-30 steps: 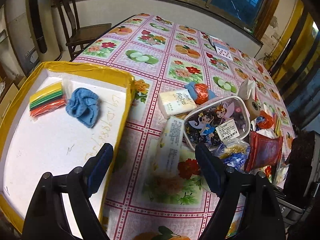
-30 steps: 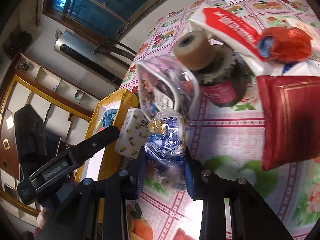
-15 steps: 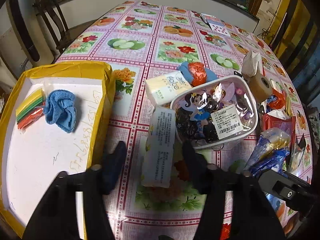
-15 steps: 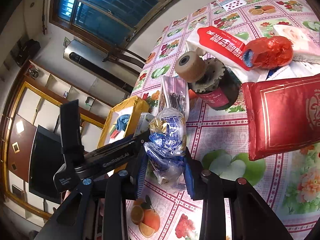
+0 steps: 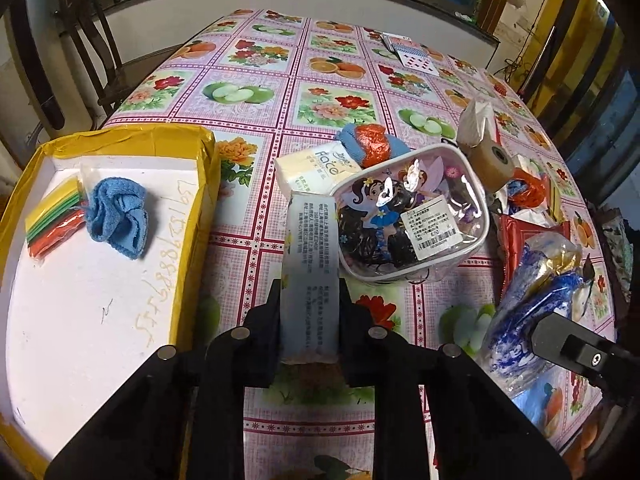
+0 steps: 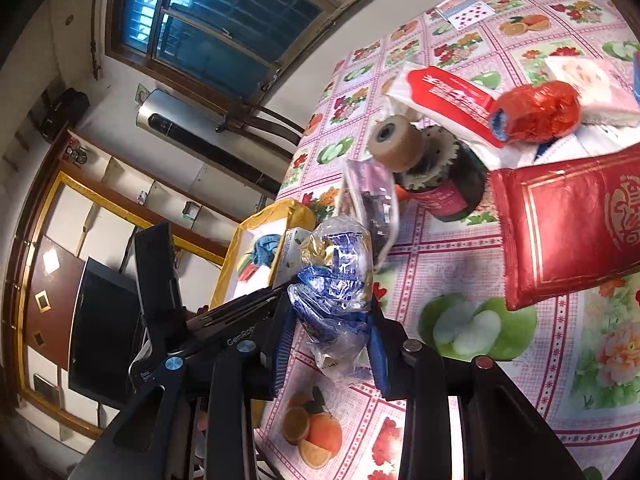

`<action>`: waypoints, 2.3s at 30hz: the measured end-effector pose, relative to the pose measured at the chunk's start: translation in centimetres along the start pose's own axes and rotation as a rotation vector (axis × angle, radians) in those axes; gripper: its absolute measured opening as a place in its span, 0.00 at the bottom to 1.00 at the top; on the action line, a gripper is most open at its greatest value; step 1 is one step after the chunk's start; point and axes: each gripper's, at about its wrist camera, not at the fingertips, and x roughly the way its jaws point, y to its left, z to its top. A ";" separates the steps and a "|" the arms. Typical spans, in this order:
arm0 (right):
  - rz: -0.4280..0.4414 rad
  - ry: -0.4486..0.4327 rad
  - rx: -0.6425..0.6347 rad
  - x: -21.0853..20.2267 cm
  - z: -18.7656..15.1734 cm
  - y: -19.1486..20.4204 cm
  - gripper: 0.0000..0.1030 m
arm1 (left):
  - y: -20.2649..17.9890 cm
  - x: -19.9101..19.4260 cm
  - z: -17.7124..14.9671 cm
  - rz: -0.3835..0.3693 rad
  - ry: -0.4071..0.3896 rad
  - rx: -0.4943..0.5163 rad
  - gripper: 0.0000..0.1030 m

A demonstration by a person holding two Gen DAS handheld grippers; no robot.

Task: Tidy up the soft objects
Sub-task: 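Carry candy bag and tissue pack into the box and open both grippers, then grasp the clear cartoon pouch with left gripper while right gripper reaches red foil packet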

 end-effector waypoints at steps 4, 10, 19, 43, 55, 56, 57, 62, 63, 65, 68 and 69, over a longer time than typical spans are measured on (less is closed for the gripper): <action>0.026 0.023 -0.035 1.4 0.5 2.5 0.33 | 1.9 -3.1 0.4 -0.006 -0.064 -0.030 0.19; 0.054 0.087 -0.099 6.5 2.1 7.3 0.33 | 7.3 -6.5 1.7 0.060 -0.134 -0.100 0.19; 0.010 0.211 -0.183 17.6 4.4 12.2 0.33 | 16.5 -3.1 2.6 0.287 -0.123 -0.258 0.20; -0.118 -0.014 -0.356 8.7 3.0 12.0 0.65 | 15.3 -6.2 0.0 0.347 -0.293 -0.298 0.76; -0.156 -0.110 -0.246 -2.4 -0.7 4.5 0.69 | 4.2 -7.7 -2.3 0.201 -0.373 -0.115 0.80; -0.163 -0.116 -0.240 -3.0 -0.9 3.9 0.69 | 3.4 -7.4 -2.2 0.192 -0.366 -0.098 0.80; -0.170 -0.122 -0.228 -3.5 -1.0 3.3 0.69 | 2.7 -7.1 -2.1 0.181 -0.357 -0.083 0.80; -0.149 -0.152 -0.109 -6.0 -1.1 -0.4 0.71 | 0.2 -5.6 -1.6 0.148 -0.310 -0.046 0.80; -0.148 -0.155 -0.096 -6.2 -1.0 -0.8 0.71 | -0.3 -5.2 -1.5 0.148 -0.302 -0.035 0.80; -0.156 -0.159 -0.074 -6.8 -1.0 -1.9 0.71 | -1.4 -4.6 -1.5 0.148 -0.303 -0.002 0.80; -0.153 -0.160 -0.058 -7.2 -1.0 -2.9 0.74 | -3.1 -3.7 -1.7 0.145 -0.296 0.064 0.80; -0.148 -0.156 -0.052 -7.0 -0.8 -3.1 0.74 | -3.6 -3.4 -1.8 0.143 -0.293 0.084 0.80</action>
